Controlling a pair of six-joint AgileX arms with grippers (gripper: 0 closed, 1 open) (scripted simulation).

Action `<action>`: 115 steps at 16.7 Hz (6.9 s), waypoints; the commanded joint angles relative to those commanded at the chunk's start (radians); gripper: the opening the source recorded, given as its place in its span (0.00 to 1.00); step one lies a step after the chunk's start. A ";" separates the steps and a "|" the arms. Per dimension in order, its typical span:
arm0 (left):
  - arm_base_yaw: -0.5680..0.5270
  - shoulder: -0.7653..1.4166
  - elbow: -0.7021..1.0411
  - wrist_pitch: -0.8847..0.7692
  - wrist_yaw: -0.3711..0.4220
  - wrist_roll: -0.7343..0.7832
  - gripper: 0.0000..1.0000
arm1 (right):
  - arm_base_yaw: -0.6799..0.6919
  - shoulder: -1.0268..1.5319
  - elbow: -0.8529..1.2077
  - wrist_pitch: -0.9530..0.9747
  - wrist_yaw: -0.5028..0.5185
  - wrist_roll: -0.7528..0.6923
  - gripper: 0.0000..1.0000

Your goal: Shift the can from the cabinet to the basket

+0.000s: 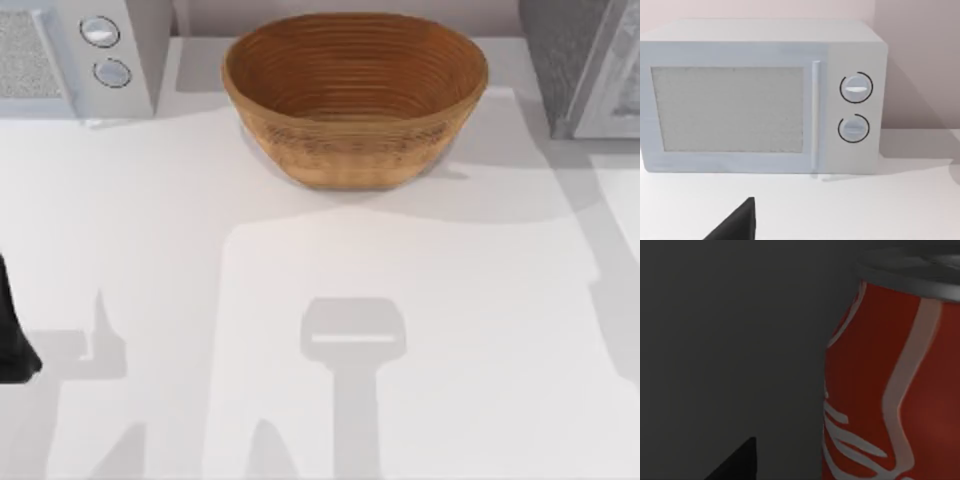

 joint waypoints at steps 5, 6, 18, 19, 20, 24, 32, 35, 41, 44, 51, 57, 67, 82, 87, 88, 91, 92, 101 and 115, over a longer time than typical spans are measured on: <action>0.000 0.000 0.000 0.000 0.000 0.000 1.00 | 0.000 0.000 0.000 0.000 0.000 0.000 0.55; 0.000 0.000 0.000 0.000 0.000 0.000 1.00 | 0.000 0.000 0.000 0.000 0.000 0.000 0.47; 0.000 0.000 0.000 0.000 0.000 0.000 1.00 | 0.000 0.000 0.000 0.000 0.000 0.000 0.00; 0.000 0.000 0.000 0.000 0.000 0.000 1.00 | 0.000 0.000 0.000 0.000 0.000 0.000 0.00; 0.000 0.000 0.000 0.000 0.000 0.000 1.00 | 0.000 0.000 0.000 0.000 0.000 0.000 0.00; 0.000 0.000 0.000 0.000 0.000 0.000 1.00 | 0.012 -0.040 -0.018 -0.024 0.013 0.001 0.00; 0.000 0.000 0.000 0.000 0.000 0.000 1.00 | 0.119 -0.413 -0.164 -0.243 0.110 0.001 0.00; 0.000 0.000 0.000 0.000 0.000 0.000 1.00 | 0.139 -0.474 -0.189 -0.286 0.130 0.001 0.00; 0.000 0.000 0.000 0.000 0.000 0.000 1.00 | 0.133 -0.480 -0.203 -0.280 0.128 0.003 0.00; 0.000 0.000 0.000 0.000 0.000 0.000 1.00 | 0.116 -0.552 -0.297 -0.241 0.117 0.002 0.00; 0.000 0.000 0.000 0.000 0.000 0.000 1.00 | 0.046 -0.923 -0.880 -0.059 0.041 -0.004 0.00; 0.000 0.000 0.000 0.000 0.000 0.000 1.00 | -0.032 -1.353 -1.598 0.151 -0.053 -0.008 0.00; 0.000 0.000 0.000 0.000 0.000 0.000 1.00 | -0.133 -1.879 -2.306 0.412 -0.160 -0.012 0.00; 0.000 0.000 0.000 0.000 0.000 0.000 1.00 | 0.007 -1.513 -2.028 0.546 -0.013 -0.006 0.00; 0.000 0.000 0.000 0.000 0.000 0.000 1.00 | 0.172 -0.985 -1.690 0.688 0.152 -0.002 0.00; 0.000 0.000 0.000 0.000 0.000 0.000 1.00 | 0.206 -0.874 -1.619 0.718 0.187 -0.001 0.00; 0.000 0.000 0.000 0.000 0.000 0.000 1.00 | 0.306 -0.567 -1.409 0.807 0.290 0.002 0.00; 0.000 0.000 0.000 0.000 0.000 0.000 1.00 | 0.338 -0.475 -1.343 0.836 0.322 0.003 0.00; 0.000 0.000 0.000 0.000 0.000 0.000 1.00 | 0.541 0.137 -0.912 1.019 0.534 0.009 0.00; 0.000 0.000 0.000 0.000 0.000 0.000 1.00 | 0.529 0.266 -0.791 1.035 0.524 0.008 0.00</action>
